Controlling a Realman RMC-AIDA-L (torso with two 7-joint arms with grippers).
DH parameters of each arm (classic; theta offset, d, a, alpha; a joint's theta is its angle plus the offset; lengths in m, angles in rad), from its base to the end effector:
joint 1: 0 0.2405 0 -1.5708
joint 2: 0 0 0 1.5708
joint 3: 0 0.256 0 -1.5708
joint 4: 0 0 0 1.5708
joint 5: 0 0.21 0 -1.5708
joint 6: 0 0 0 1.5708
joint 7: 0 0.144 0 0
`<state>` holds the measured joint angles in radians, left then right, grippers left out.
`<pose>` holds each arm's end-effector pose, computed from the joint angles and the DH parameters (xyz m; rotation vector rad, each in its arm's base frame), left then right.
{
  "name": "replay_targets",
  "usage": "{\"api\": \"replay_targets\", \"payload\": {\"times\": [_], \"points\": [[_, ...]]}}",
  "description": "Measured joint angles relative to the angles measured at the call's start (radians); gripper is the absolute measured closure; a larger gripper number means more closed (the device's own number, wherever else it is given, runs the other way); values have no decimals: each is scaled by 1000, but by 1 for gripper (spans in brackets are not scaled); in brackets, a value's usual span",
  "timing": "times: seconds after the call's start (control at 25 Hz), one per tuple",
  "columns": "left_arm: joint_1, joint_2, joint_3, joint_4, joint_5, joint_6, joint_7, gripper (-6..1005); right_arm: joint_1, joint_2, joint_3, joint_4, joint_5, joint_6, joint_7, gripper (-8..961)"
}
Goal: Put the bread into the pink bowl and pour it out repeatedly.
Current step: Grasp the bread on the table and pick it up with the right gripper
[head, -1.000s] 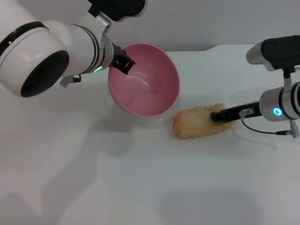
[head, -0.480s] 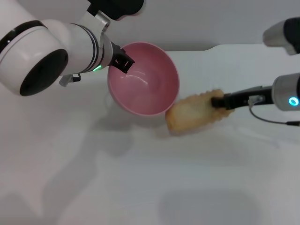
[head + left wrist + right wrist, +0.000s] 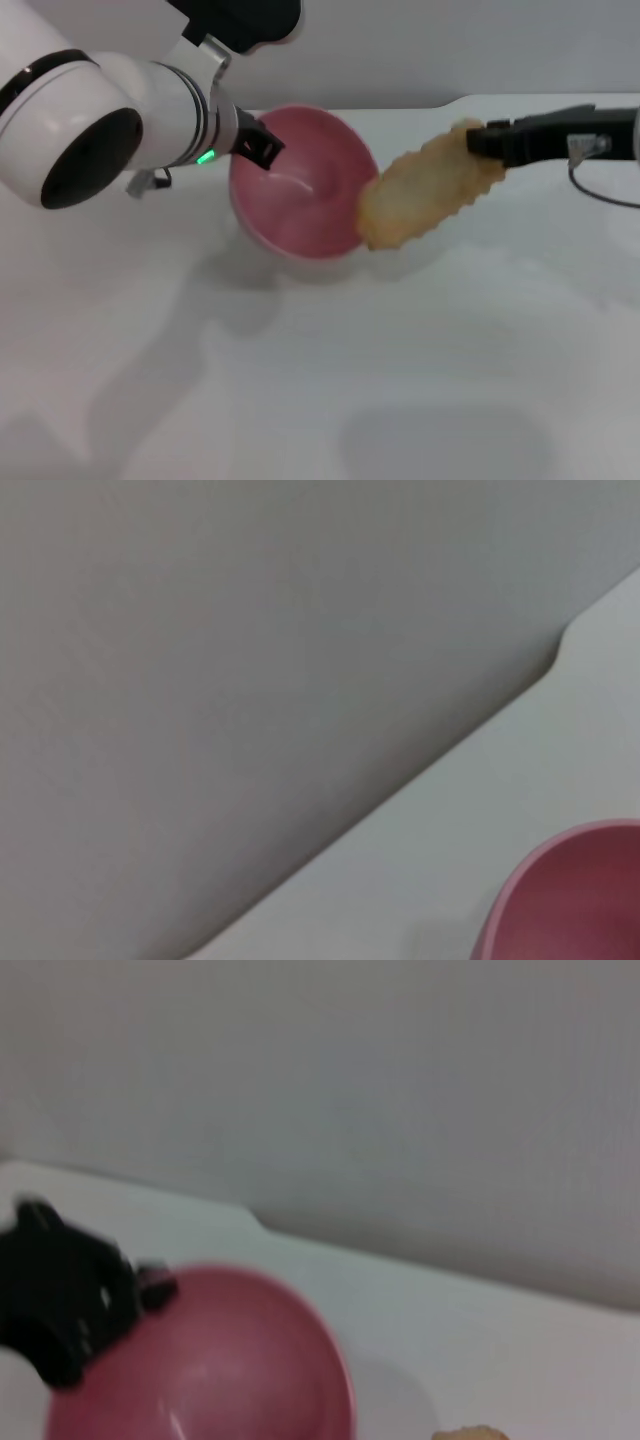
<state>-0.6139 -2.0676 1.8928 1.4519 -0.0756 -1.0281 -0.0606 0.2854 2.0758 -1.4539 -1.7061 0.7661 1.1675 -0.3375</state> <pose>-0.1148 0.3881 -0.0380 -2.1573 -0.5552 0.2462 0.1564 0.3437 0.0367 -2.2885 1.0304 0.2351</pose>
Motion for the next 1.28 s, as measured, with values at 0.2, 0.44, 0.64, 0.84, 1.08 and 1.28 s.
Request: {"api": "replay_targets", "payload": {"times": [0.2,0.44,0.64,0.84,1.08,1.28], "points": [[3,-1,31,-1,-73,-9,1,943,-1,0,-1,-75,-1,5,9,747],[3,-2,56,10,-121,-17,-2,943,22,-1,-6,-49,-4,-8,8,933],[0,-2,63,11,-128,-19,-2,942,10,2,-24,-41,-3,-14,1,954],[1,-1,57,11,-111,-23,0,942,-20,2,-12,-65,16,-22,1,948],[4,3,20,22,-57,-41,6,942,-40,2,-19,17,36,-28,-9,940],[-2,3,14,20,-27,-43,9,942,-22,0,-46,238,102,-70,-55,934]]}}
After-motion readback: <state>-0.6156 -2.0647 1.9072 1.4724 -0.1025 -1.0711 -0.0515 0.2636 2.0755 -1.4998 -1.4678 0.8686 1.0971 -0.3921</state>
